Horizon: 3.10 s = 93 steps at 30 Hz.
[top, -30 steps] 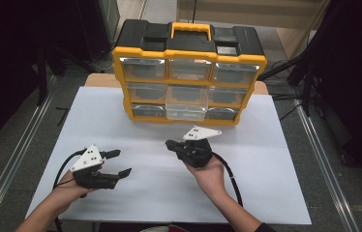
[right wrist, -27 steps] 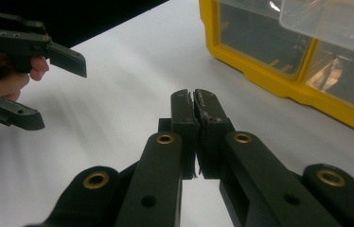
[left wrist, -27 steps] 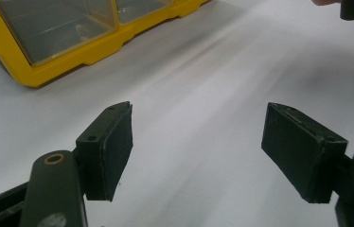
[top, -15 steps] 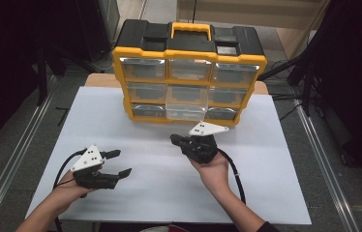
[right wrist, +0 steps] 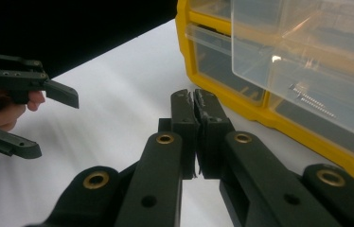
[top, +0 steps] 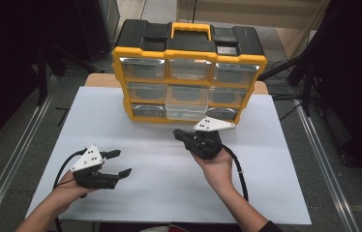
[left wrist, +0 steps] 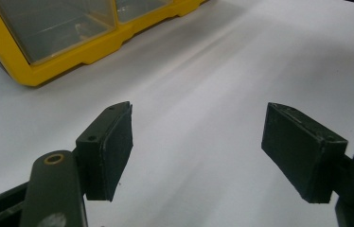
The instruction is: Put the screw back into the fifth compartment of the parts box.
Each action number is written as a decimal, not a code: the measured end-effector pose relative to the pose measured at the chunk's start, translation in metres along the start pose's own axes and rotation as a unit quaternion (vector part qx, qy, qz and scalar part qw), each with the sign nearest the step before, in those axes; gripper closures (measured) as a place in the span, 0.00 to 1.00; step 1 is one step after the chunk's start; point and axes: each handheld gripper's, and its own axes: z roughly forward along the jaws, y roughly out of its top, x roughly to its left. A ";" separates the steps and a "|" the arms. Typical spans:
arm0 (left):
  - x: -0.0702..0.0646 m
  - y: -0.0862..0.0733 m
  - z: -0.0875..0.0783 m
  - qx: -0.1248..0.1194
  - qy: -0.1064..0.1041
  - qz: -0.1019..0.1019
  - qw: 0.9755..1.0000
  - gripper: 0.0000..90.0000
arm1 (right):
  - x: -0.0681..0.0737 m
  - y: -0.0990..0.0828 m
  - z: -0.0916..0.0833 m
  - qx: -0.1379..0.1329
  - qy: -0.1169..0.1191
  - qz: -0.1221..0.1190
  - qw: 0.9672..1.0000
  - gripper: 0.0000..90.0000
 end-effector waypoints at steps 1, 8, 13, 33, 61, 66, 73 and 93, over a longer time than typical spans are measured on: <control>0.000 0.000 0.000 0.000 0.000 0.000 1.000 0.29 | 0.000 0.001 -0.001 -0.002 0.000 0.002 1.000 0.99; 0.000 0.000 0.000 0.000 0.000 -0.001 1.000 0.29 | -0.004 0.007 -0.007 -0.006 -0.002 0.002 1.000 0.98; 0.000 0.000 0.000 0.001 0.000 0.000 1.000 0.29 | -0.005 0.013 -0.010 -0.008 -0.003 0.005 1.000 0.98; 0.000 -0.001 0.001 0.003 0.001 -0.001 1.000 0.29 | -0.011 0.037 -0.031 -0.025 -0.014 0.009 1.000 0.99; 0.000 -0.001 0.001 0.002 0.002 -0.004 1.000 0.29 | -0.022 0.069 -0.043 -0.040 -0.037 0.019 0.998 0.98; 0.001 -0.002 0.001 0.003 0.002 -0.004 1.000 0.29 | -0.027 0.073 -0.043 -0.042 -0.037 0.024 0.998 0.98; 0.001 -0.002 0.000 0.005 0.003 -0.003 1.000 0.29 | -0.034 0.077 -0.040 -0.044 -0.037 0.027 0.998 0.98; 0.002 -0.003 -0.001 0.003 0.003 -0.009 1.000 0.29 | -0.051 0.083 -0.026 -0.046 -0.049 0.033 0.997 0.98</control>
